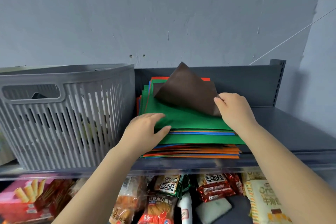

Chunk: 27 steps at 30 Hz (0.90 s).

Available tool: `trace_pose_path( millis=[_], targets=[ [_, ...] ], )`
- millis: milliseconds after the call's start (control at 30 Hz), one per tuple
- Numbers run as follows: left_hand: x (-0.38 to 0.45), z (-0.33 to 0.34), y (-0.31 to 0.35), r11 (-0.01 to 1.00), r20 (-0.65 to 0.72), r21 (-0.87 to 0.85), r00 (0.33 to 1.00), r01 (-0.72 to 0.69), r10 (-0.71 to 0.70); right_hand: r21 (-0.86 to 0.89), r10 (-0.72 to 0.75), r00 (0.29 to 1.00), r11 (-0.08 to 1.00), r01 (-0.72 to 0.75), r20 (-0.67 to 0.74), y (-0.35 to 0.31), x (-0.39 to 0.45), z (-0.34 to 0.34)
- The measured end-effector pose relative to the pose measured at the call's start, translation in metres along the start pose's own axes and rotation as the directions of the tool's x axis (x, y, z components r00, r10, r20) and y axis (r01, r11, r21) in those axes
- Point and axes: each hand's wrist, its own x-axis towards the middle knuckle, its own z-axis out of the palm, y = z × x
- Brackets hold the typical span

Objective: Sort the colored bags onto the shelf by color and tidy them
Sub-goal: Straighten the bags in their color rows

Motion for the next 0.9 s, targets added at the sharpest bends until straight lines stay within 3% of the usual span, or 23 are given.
trace_pose_path(
  millis=[100, 267, 433, 567, 700, 833, 900],
  targets=[
    [-0.001, 0.006, 0.005, 1.000, 0.102, 0.011, 0.995, 0.004, -0.005, -0.001, -0.015, 1.000, 1.000, 0.015, -0.002, 0.003, -0.005, -0.007],
    [-0.007, 0.000, 0.011, 1.000, 0.075, -0.016, 0.997, -0.026, 0.027, 0.001, -0.067, 0.997, 0.998, 0.067, -0.023, 0.004, -0.013, -0.014],
    [-0.014, -0.012, 0.011, 0.997, -0.017, -0.072, 1.000, -0.027, 0.026, 0.039, -0.126, 0.992, 0.991, 0.125, 0.026, 0.002, -0.026, -0.021],
    [-0.019, -0.018, 0.006, 0.999, -0.199, -0.048, 0.980, -0.016, 0.006, 0.022, -0.108, 0.975, 0.994, 0.105, 0.194, 0.003, -0.036, -0.026],
    [-0.018, -0.020, 0.000, 0.980, -0.325, -0.114, 0.926, 0.162, -0.191, 0.054, -0.020, 0.950, 0.999, 0.003, 0.313, 0.005, -0.043, -0.031],
    [-0.014, -0.025, 0.001, 0.908, -0.222, -0.220, 0.888, 0.356, -0.402, 0.085, 0.088, 0.976, 0.991, -0.107, 0.201, 0.019, -0.038, -0.034],
    [-0.011, -0.026, 0.000, 0.866, -0.182, -0.295, 0.866, 0.403, -0.465, 0.085, 0.149, 0.966, 0.982, -0.169, 0.211, 0.028, -0.033, -0.035]
  ],
)
